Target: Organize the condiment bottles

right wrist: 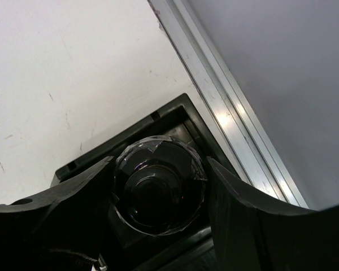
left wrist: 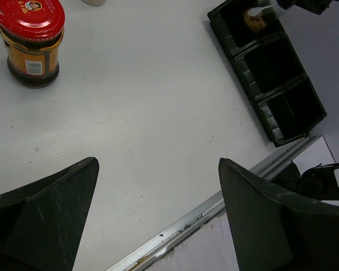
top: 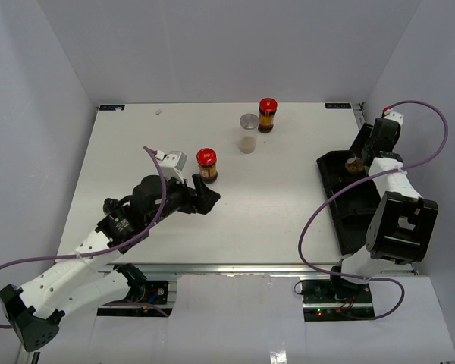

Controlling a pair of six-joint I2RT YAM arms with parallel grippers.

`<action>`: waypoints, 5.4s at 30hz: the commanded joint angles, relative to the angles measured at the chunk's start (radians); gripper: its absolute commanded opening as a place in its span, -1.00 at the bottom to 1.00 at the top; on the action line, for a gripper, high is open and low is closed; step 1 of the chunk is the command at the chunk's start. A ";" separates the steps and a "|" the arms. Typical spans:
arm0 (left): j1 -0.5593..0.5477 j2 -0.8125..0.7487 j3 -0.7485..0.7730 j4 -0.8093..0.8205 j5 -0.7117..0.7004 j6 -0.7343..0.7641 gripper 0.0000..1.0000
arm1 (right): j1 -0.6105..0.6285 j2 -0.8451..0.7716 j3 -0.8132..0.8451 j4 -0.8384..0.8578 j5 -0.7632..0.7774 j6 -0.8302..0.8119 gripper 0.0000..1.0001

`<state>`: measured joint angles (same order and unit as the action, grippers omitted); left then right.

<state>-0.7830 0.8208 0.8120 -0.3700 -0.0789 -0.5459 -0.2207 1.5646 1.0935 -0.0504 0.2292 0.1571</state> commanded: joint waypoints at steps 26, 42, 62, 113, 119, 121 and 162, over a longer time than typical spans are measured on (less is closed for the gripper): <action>-0.002 -0.060 0.051 -0.043 -0.044 0.020 0.96 | -0.002 0.055 -0.076 0.208 -0.016 0.009 0.85; -0.002 0.039 0.098 -0.087 -0.148 0.037 0.96 | 0.014 -0.003 0.210 -0.215 -0.151 0.002 0.96; 0.034 -0.038 0.093 -0.137 -0.067 0.076 0.96 | 0.389 0.245 0.492 0.169 -0.410 0.016 0.94; 0.034 0.008 0.063 -0.070 -0.075 0.124 0.96 | 0.541 0.819 0.917 0.185 -0.154 -0.149 0.77; 0.034 0.015 0.061 -0.063 -0.075 0.121 0.96 | 0.541 0.781 0.840 0.244 -0.116 -0.152 0.02; 0.034 0.019 0.064 -0.064 -0.076 0.120 0.96 | 0.540 0.764 0.824 0.259 -0.109 -0.152 -0.22; 0.034 0.049 0.124 -0.013 0.052 0.055 0.96 | 0.214 -0.595 -0.182 -0.106 0.161 -0.126 -0.85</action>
<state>-0.7490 0.8753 0.9324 -0.4172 -0.0539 -0.4702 0.1132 1.0488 0.9179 -0.2300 0.3710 -0.0070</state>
